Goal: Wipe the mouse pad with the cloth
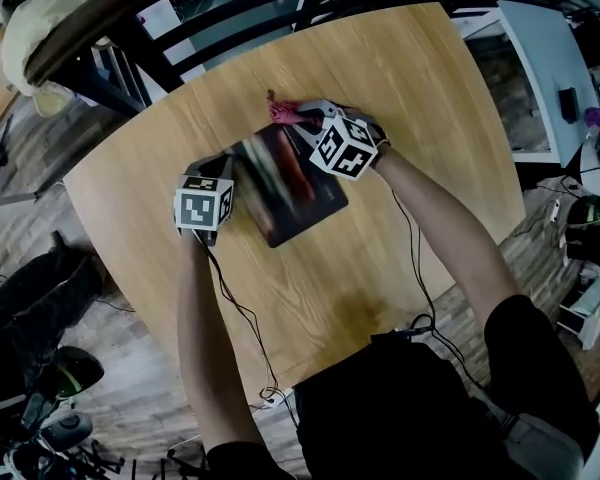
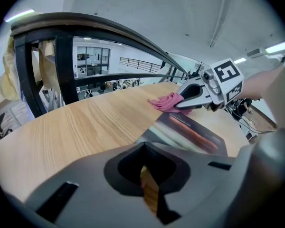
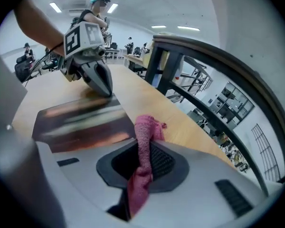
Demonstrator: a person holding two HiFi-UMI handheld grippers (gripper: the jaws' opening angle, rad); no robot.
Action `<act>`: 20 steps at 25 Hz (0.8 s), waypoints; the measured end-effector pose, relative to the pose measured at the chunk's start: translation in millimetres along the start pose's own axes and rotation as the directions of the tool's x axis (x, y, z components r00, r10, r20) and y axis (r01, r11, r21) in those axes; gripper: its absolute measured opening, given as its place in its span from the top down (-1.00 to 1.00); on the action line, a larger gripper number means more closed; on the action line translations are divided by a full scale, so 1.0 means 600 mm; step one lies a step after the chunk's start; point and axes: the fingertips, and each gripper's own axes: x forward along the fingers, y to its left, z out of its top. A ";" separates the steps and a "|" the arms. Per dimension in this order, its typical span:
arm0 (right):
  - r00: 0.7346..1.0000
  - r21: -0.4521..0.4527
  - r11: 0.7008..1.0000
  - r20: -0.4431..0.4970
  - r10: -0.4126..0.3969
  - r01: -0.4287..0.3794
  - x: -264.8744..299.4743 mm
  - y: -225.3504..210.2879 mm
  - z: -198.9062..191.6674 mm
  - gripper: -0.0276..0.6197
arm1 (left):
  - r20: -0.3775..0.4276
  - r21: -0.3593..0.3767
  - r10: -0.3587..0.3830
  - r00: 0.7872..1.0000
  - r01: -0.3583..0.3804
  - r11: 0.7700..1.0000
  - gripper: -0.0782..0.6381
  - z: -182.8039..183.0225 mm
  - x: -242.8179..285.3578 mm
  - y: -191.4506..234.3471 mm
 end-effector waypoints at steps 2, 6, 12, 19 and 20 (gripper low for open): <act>0.999 -0.030 0.999 -0.017 0.034 -0.034 0.010 0.019 -0.005 0.74 | 0.000 0.001 0.002 1.000 -0.002 1.000 0.72 -0.001 0.000 0.000; 0.996 -0.060 0.995 -0.026 0.083 -0.085 0.014 0.038 -0.009 0.74 | -0.001 -0.001 -0.001 1.000 0.001 1.000 0.72 -0.002 0.002 0.001; 0.989 -0.143 0.979 -0.044 0.144 -0.149 0.005 0.070 -0.012 0.74 | -0.004 -0.005 -0.003 1.000 0.003 1.000 0.72 -0.001 0.001 0.003; 0.985 -0.177 0.969 -0.036 0.171 -0.175 -0.013 0.115 -0.025 0.74 | -0.004 -0.011 -0.003 1.000 0.003 1.000 0.72 -0.003 0.003 0.004; 0.984 -0.181 0.967 -0.036 0.173 -0.177 -0.016 0.121 -0.027 0.74 | -0.005 -0.016 -0.005 1.000 0.005 1.000 0.72 -0.003 0.003 0.005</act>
